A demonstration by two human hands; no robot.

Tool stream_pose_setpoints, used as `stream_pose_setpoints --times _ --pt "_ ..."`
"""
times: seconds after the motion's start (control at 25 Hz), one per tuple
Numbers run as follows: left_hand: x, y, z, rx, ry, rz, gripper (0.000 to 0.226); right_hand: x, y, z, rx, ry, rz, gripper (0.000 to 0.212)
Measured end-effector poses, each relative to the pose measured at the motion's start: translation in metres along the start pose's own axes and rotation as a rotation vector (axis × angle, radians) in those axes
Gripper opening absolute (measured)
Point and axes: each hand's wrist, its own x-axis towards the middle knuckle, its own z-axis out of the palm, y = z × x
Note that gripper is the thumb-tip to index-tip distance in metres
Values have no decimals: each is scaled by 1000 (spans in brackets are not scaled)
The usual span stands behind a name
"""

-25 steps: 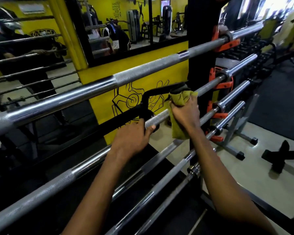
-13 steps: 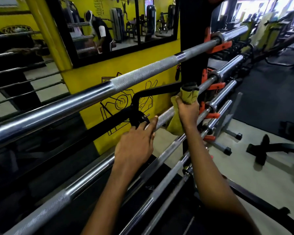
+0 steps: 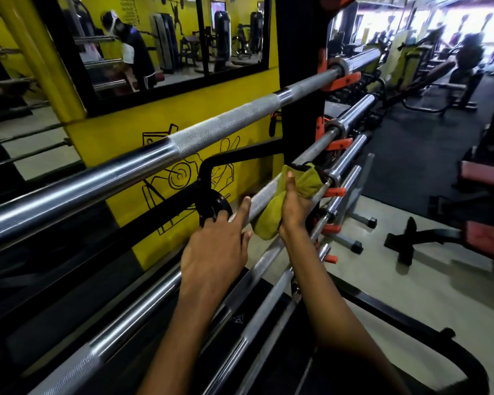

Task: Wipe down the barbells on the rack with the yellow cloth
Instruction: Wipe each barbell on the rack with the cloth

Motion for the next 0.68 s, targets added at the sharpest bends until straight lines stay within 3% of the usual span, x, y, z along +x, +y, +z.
stream_pose_setpoints --times 0.12,0.2,0.36,0.56,0.68 --pt "0 0 1 -9 2 -5 64 3 -13 -12 -415 -4 -289 60" --pt "3 1 0 -6 -23 -25 67 10 -21 -15 -657 -118 -428 61" --pt "9 11 -1 58 -67 -87 71 53 -30 -17 -781 -372 -403 56" --pt "45 32 14 36 -51 -51 73 108 -51 -8 -928 -315 -391 52" --pt "63 42 21 71 -54 -34 79 93 -45 -14 -929 -428 -490 59"
